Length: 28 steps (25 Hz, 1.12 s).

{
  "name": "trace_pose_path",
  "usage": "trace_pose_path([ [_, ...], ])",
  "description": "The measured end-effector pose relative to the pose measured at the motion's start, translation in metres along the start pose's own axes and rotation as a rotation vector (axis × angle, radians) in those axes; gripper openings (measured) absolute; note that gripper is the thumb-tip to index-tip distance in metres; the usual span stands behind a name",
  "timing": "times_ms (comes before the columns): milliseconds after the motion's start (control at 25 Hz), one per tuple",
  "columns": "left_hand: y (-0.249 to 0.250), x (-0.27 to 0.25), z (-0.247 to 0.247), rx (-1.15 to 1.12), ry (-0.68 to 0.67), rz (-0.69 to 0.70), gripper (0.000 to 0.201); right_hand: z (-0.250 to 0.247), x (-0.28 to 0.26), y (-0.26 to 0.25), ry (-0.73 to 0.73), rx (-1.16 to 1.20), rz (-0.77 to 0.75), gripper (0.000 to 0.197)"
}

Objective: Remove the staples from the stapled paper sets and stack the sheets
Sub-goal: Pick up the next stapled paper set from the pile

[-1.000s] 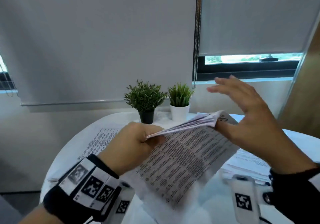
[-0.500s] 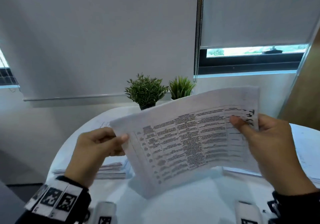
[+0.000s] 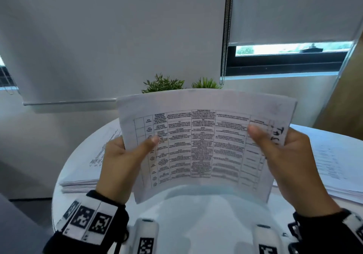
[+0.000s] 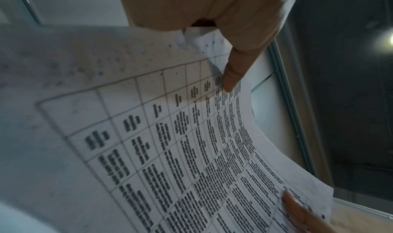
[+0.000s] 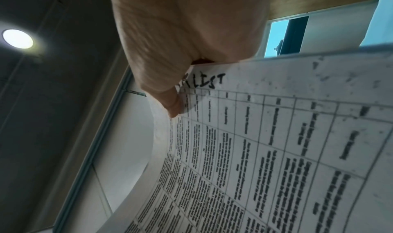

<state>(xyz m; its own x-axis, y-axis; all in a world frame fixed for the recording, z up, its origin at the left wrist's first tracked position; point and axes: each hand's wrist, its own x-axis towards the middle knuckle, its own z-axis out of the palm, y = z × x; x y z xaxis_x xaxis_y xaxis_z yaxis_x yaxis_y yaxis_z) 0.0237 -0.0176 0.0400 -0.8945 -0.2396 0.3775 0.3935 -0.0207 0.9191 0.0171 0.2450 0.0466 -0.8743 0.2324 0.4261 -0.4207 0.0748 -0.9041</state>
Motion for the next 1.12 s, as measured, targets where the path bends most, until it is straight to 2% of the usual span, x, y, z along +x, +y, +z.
trace_pose_path([
  [120,-0.006,-0.003,0.0,0.025,-0.047,-0.015,0.023,0.001,-0.002,0.006,-0.002,-0.01,0.021,0.021],
  [280,-0.02,-0.011,0.004,0.057,-0.067,-0.125,0.019,-0.001,-0.006,0.022,-0.011,-0.019,0.131,0.031],
  [400,-0.019,-0.008,0.002,0.027,-0.074,-0.119,0.019,-0.006,-0.001,0.02,-0.032,-0.001,0.154,0.032],
  [520,-0.02,-0.003,-0.009,-0.017,-0.108,-0.092,0.032,-0.013,0.002,0.017,-0.085,0.036,0.158,0.033],
  [680,-0.036,-0.014,-0.011,0.008,-0.197,-0.116,0.044,-0.01,-0.005,0.031,-0.17,-0.054,0.212,0.037],
  [800,-0.04,-0.018,-0.013,-0.006,-0.162,-0.161,0.041,-0.008,0.001,0.031,-0.183,-0.105,0.213,0.033],
  [880,-0.037,-0.017,-0.013,0.036,-0.106,-0.169,0.028,-0.008,0.01,0.021,-0.2,-0.143,0.196,0.023],
  [920,-0.032,-0.014,-0.011,0.103,-0.047,-0.13,0.027,-0.007,0.016,0.015,-0.21,-0.168,0.184,0.018],
  [960,-0.027,-0.01,-0.009,0.207,0.027,-0.055,0.034,-0.005,0.021,0.007,-0.224,-0.193,0.17,0.015],
  [1040,-0.007,-0.002,-0.002,0.486,0.169,0.155,0.063,0.001,0.031,-0.01,-0.281,-0.233,0.136,0.014],
  [1120,0.021,0.003,0.005,0.767,0.202,0.404,0.09,0.011,0.04,-0.03,-0.378,-0.301,0.092,0.008],
])
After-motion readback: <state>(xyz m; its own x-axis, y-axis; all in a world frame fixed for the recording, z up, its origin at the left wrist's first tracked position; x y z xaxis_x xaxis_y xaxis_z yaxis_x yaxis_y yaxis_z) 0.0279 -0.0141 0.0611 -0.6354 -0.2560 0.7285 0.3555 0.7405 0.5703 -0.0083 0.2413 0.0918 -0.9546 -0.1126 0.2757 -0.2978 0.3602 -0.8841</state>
